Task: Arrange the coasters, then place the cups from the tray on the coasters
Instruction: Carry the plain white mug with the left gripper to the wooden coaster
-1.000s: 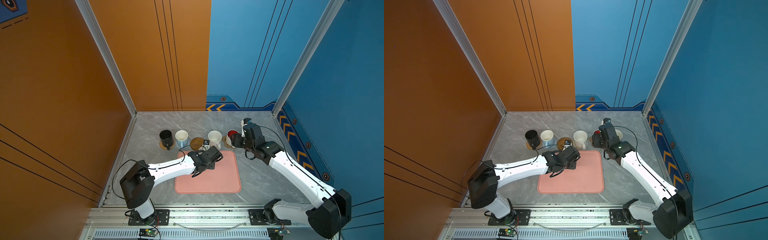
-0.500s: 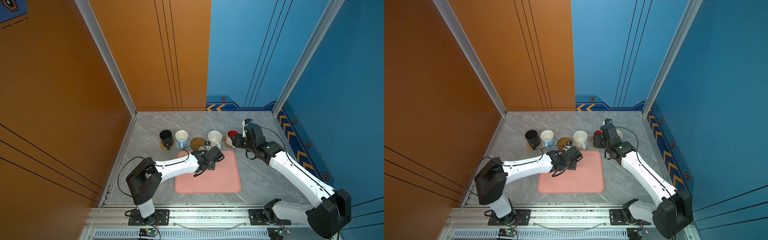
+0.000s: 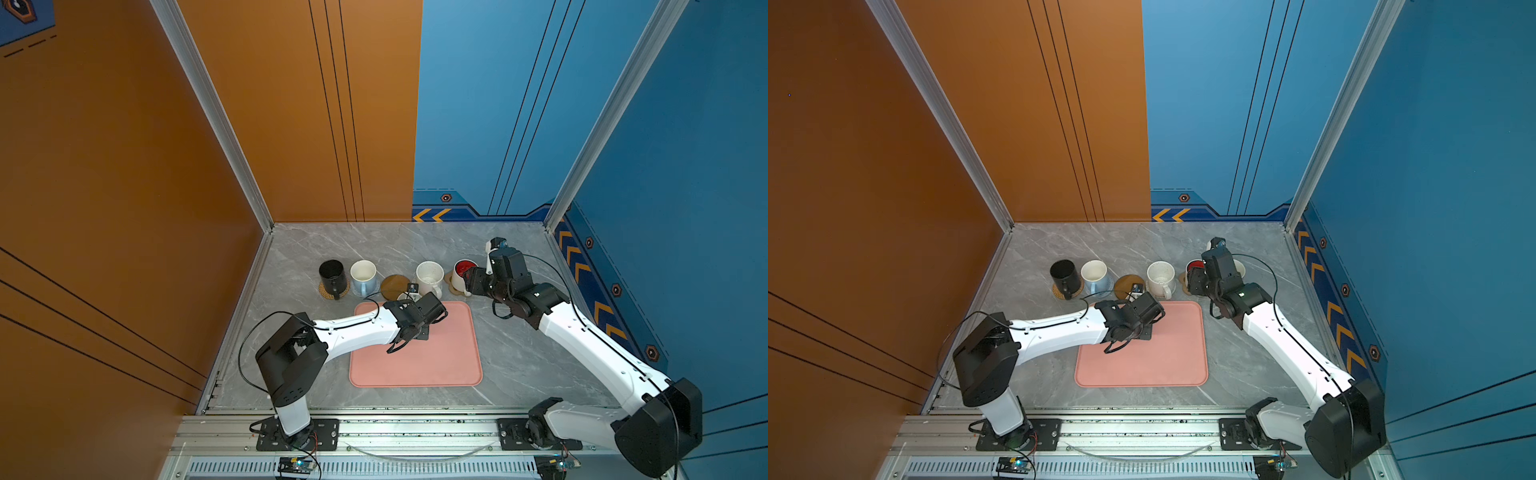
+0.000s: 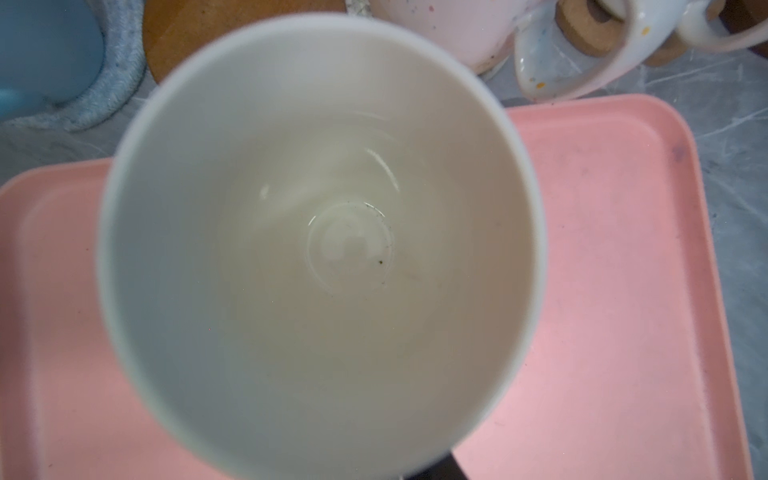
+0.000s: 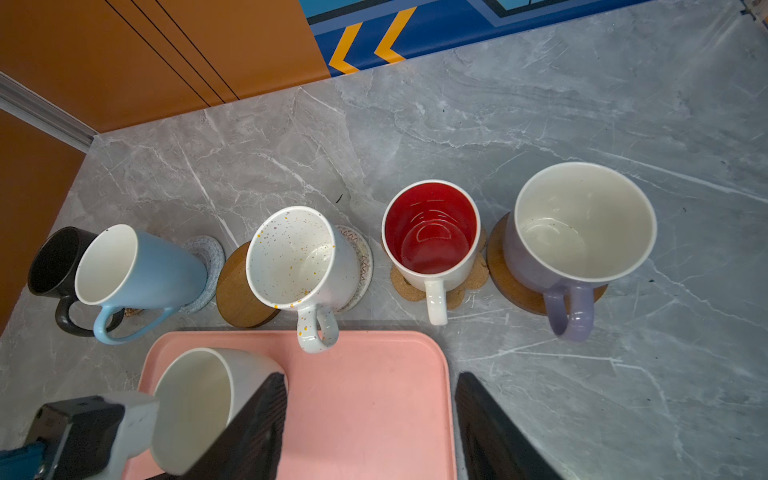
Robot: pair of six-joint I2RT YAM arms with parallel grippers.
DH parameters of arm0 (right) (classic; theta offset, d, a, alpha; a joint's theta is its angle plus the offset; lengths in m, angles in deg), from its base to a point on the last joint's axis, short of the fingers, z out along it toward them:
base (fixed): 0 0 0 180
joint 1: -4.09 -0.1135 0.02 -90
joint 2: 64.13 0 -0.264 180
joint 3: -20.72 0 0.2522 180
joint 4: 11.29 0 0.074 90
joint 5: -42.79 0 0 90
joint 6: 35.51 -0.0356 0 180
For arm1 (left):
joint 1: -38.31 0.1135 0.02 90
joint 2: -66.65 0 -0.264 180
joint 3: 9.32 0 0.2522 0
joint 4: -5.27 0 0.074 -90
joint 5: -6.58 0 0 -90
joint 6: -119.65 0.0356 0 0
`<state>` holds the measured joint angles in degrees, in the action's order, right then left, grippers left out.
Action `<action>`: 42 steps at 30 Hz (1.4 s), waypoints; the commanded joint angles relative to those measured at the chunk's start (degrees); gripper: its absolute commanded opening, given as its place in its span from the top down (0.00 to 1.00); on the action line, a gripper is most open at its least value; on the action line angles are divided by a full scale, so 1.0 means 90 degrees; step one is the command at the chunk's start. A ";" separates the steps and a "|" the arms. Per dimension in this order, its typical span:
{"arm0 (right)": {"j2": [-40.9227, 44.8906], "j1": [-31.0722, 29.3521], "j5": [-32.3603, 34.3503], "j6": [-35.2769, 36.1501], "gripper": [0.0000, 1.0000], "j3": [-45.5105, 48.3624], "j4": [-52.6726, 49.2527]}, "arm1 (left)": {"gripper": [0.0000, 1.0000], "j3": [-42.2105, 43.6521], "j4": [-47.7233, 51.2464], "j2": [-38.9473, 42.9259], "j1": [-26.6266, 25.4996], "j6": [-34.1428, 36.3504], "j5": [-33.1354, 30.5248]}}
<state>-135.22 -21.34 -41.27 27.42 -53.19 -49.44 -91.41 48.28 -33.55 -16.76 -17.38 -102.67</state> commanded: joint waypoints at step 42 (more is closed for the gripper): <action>0.0097 0.0086 -0.0239 -0.0068 0.37 0.0159 0.0180 | 1.00 -0.1141 0.0778 0.0204 0.0990 0.0969 -0.1124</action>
<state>-135.15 -20.95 -42.74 27.42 -52.42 -49.39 -98.91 56.18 -30.36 -8.71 -11.63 -109.82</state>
